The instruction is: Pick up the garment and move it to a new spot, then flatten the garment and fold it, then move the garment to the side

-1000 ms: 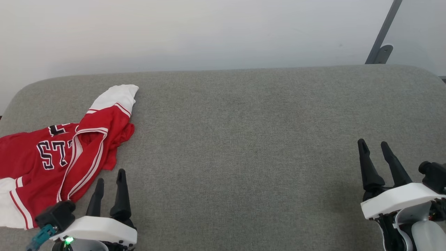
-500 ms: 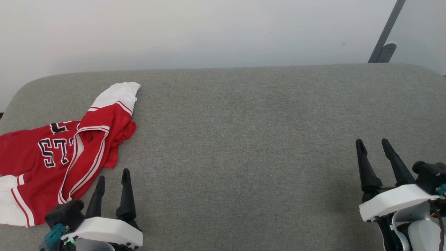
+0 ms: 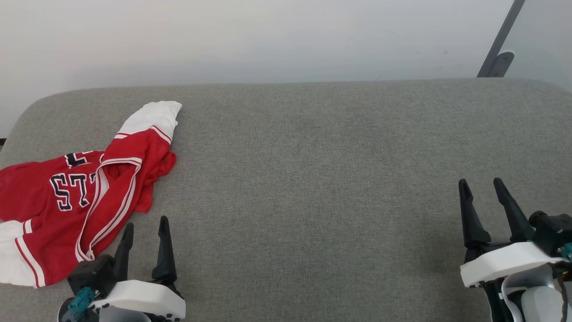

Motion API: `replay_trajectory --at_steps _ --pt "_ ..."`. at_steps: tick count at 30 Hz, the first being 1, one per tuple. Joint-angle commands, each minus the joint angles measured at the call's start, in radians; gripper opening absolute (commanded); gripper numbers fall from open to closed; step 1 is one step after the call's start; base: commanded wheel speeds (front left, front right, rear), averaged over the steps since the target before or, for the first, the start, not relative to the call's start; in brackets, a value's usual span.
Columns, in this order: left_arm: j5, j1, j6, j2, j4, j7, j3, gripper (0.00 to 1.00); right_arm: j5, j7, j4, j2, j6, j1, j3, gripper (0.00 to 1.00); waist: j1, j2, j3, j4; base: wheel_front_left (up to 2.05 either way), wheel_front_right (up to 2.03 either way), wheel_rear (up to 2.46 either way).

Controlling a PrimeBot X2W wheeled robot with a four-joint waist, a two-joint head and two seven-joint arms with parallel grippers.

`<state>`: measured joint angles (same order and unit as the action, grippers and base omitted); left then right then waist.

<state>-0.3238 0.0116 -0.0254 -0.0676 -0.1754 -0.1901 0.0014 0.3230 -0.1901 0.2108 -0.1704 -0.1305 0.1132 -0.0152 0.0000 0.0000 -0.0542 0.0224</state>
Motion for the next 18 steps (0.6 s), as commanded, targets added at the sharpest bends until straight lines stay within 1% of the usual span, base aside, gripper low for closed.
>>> replay_trajectory --at_steps 1,9,18 --pt "0.028 0.004 0.004 -0.004 0.003 -0.011 0.003 1.0 -0.009 -0.012 -0.013 0.004 0.0 0.003 -0.008 1.0 0.0 0.0 -0.001 0.001 0.0 0.0 0.0" --pt "0.085 0.004 -0.011 0.001 -0.003 -0.028 0.014 1.0 -0.039 -0.028 -0.029 0.008 0.0 -0.004 -0.024 1.0 0.0 0.0 -0.008 0.005 0.0 0.0 0.0" --pt "0.164 -0.002 -0.025 0.008 0.001 -0.048 0.01 1.0 -0.099 -0.048 -0.036 0.008 0.0 -0.013 -0.046 1.0 0.0 0.0 -0.011 0.02 0.0 0.0 0.0"
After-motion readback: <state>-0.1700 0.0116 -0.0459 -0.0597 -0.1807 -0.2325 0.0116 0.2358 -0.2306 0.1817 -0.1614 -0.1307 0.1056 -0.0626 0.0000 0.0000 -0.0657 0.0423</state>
